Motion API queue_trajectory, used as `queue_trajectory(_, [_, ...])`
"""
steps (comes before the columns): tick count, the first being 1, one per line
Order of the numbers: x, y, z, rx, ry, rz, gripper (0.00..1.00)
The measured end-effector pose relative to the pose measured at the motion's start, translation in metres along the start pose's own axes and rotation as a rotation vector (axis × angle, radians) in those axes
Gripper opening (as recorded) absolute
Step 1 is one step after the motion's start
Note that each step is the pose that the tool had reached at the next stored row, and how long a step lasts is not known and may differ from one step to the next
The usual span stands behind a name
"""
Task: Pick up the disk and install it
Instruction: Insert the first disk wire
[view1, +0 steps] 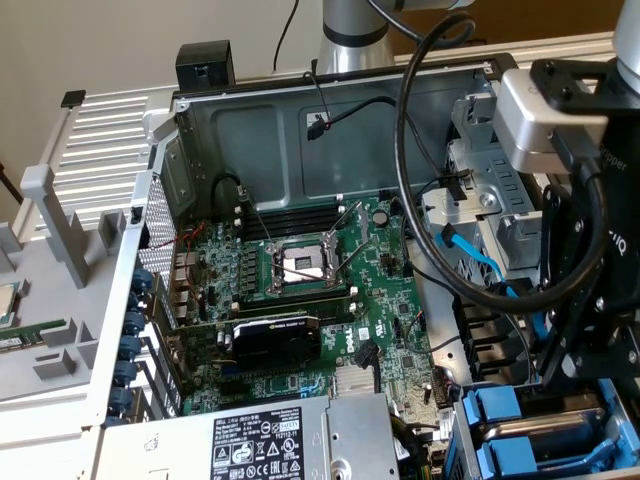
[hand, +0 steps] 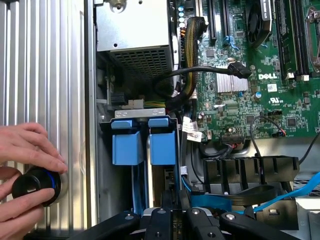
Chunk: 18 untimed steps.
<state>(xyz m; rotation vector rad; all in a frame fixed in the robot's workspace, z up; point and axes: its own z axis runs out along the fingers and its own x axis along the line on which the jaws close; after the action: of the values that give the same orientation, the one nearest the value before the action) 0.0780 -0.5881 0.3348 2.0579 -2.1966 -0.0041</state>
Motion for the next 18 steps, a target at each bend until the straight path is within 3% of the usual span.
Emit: queue_trajectory(18, [0.0000,0.0004,0.0003,0.0003,-0.0003,0.000,0.17])
